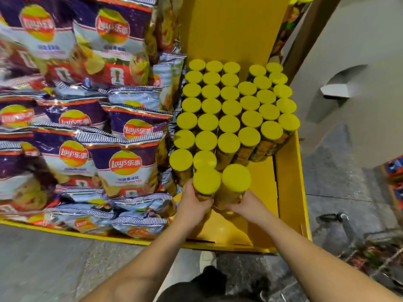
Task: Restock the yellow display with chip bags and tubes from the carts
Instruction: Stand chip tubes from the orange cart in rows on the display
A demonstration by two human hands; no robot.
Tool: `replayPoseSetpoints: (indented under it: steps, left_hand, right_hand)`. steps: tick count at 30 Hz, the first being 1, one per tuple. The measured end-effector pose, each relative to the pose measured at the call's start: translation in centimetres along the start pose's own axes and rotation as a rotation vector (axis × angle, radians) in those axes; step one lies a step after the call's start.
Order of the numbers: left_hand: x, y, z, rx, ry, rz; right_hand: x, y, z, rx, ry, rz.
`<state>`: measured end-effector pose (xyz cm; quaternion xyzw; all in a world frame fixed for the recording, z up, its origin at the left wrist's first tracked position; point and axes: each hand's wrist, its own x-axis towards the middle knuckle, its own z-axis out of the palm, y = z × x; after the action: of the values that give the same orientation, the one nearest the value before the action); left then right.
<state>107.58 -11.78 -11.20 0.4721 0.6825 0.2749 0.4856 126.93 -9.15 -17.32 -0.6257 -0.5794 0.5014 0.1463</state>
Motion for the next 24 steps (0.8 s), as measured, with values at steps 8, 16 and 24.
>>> replayPoseSetpoints:
  steps: [8, 16, 24]
  left_hand:
    - [-0.2, -2.4, 2.1, -0.105, 0.247, -0.109]
    - [0.8, -3.7, 2.5, -0.195, 0.329, -0.115]
    - [1.8, -3.6, 2.2, -0.267, 0.441, -0.201]
  right_hand:
    - [3.9, 0.2, 1.6, 0.032, 0.214, 0.034]
    - [5.6, 1.0, 2.6, 0.088, 0.309, 0.107]
    - [6.5, 0.3, 3.3, 0.010, 0.333, 0.147]
